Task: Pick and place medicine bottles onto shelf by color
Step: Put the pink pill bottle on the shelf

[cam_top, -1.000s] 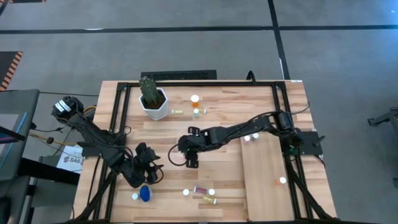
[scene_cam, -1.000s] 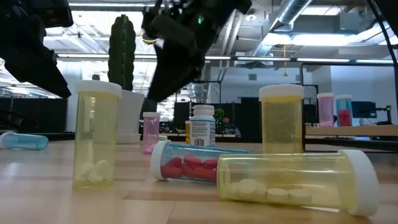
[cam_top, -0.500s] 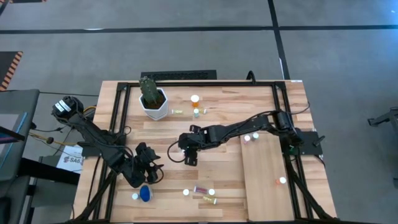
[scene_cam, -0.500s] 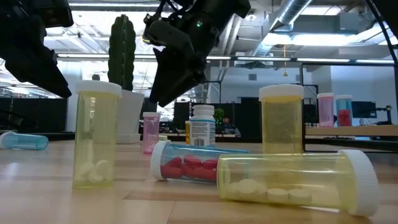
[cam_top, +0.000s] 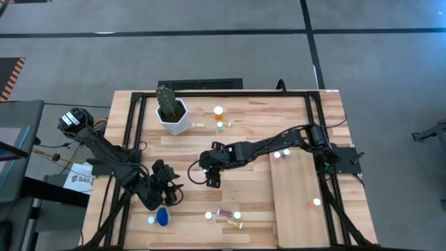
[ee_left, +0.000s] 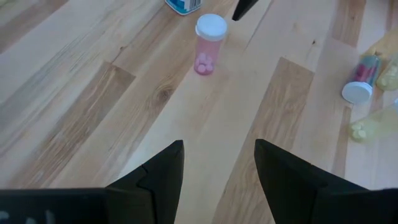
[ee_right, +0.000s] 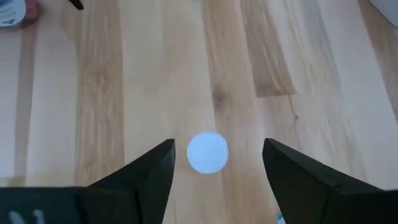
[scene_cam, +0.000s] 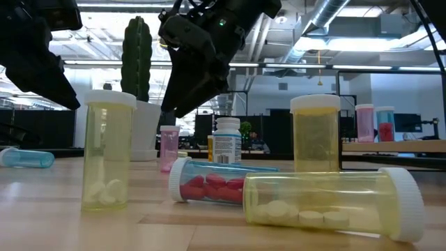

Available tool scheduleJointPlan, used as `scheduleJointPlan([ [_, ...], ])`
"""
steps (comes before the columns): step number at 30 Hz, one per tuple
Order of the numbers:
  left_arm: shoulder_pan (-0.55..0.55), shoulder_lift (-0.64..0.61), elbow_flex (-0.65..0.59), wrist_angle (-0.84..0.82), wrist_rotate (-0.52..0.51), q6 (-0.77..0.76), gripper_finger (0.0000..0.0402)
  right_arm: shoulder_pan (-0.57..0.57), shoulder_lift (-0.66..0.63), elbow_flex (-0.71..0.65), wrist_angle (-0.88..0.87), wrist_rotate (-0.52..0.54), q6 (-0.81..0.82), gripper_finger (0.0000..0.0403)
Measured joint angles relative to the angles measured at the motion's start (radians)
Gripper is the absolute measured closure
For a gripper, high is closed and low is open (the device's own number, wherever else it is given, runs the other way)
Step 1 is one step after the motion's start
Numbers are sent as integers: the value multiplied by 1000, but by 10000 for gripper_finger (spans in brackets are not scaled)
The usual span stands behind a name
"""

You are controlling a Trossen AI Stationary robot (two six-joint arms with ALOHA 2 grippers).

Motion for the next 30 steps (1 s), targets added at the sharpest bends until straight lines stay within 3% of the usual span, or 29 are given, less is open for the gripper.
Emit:
scheduleJointPlan([
  [30, 0, 0, 1, -1, 0, 7, 218, 21, 21, -3, 27, 38, 42, 137],
])
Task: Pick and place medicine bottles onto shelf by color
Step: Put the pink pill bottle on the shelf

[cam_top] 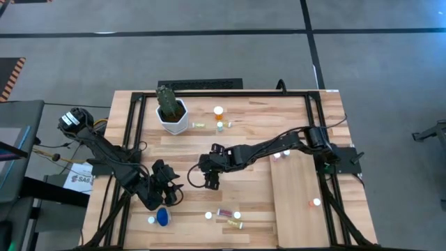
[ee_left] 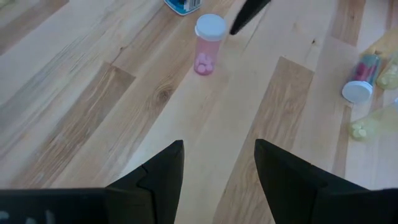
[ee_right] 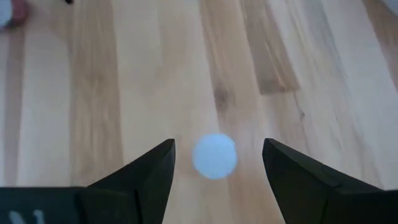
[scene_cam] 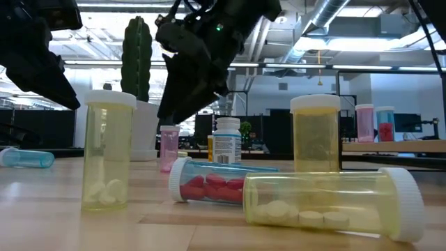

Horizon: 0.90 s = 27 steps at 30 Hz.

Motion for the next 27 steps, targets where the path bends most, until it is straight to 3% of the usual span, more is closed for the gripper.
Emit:
scheduleJointPlan([
  [27, 0, 0, 0, 0, 0, 0, 218, 4, 53, 1, 5, -5, 26, 138],
])
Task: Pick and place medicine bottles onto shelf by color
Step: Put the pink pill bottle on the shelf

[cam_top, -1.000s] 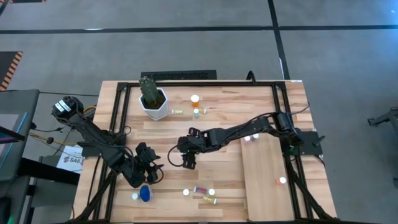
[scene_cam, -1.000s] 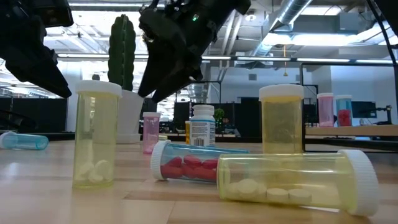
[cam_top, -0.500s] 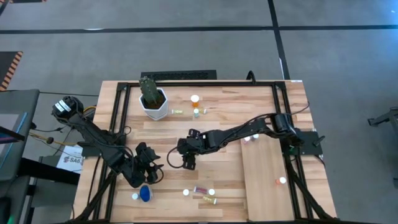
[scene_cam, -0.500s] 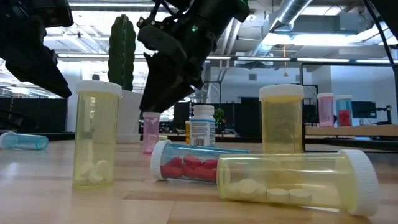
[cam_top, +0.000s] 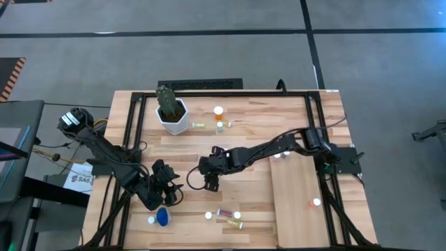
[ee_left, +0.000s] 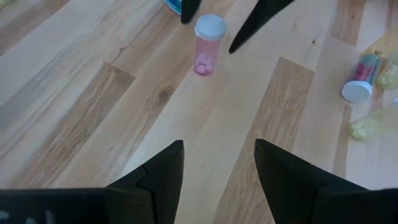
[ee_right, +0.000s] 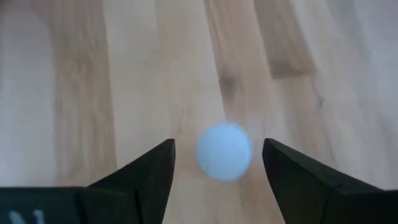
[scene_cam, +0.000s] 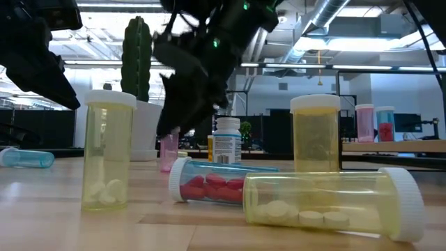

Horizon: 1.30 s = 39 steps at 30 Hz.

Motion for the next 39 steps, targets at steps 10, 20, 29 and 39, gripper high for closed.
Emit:
scheduleJointPlan([
  [10, 0, 0, 0, 0, -1, 7, 218, 1, 26, 0, 17, 0, 2, 138],
  [20, 0, 0, 0, 0, -6, 8, 218, 0, 26, 0, 22, 1, 2, 171],
  [29, 2, 0, 0, 0, -33, 4, 218, 0, 22, 1, 16, 1, 1, 285],
  [39, 2, 0, 0, 19, -72, -2, 218, 7, -123, 1, -175, 0, 2, 270],
])
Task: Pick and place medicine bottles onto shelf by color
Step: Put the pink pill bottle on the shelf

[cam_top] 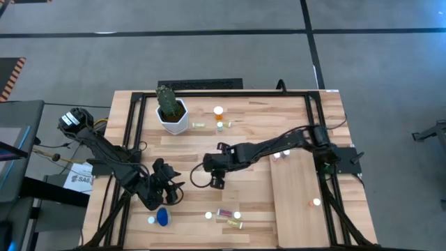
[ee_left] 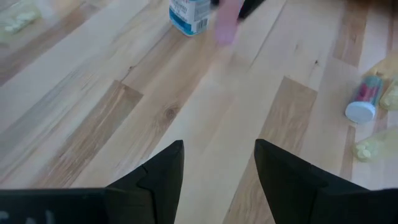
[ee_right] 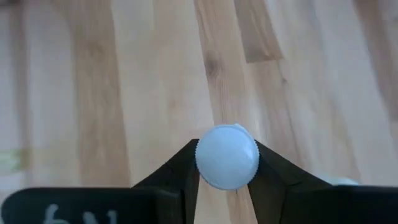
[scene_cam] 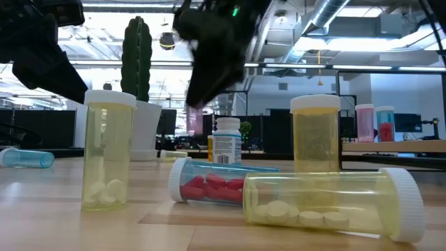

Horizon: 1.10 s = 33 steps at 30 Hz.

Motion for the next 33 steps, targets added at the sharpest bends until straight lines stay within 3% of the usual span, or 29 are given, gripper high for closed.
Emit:
scheduleJointPlan([
  [6, 7, 0, 0, 34, -31, -1, 218, 53, -120, -3, -220, 8, 53, 274],
  [11, 42, 0, 0, 92, -40, 36, 218, 130, -234, -122, -317, 55, 178, 283],
  [18, 117, 0, 0, 207, -13, 177, 218, 251, -466, -422, -370, 54, 631, 272],
  [23, 187, 0, 0, 303, -6, 315, 218, 403, -599, -540, -364, 50, 1026, 274],
  [28, 269, -1, 0, 416, -6, 475, 218, 565, -625, -574, -368, 51, 1322, 274],
  [33, 345, -1, 0, 533, 21, 616, 218, 702, -592, -573, -348, 52, 1422, 273],
])
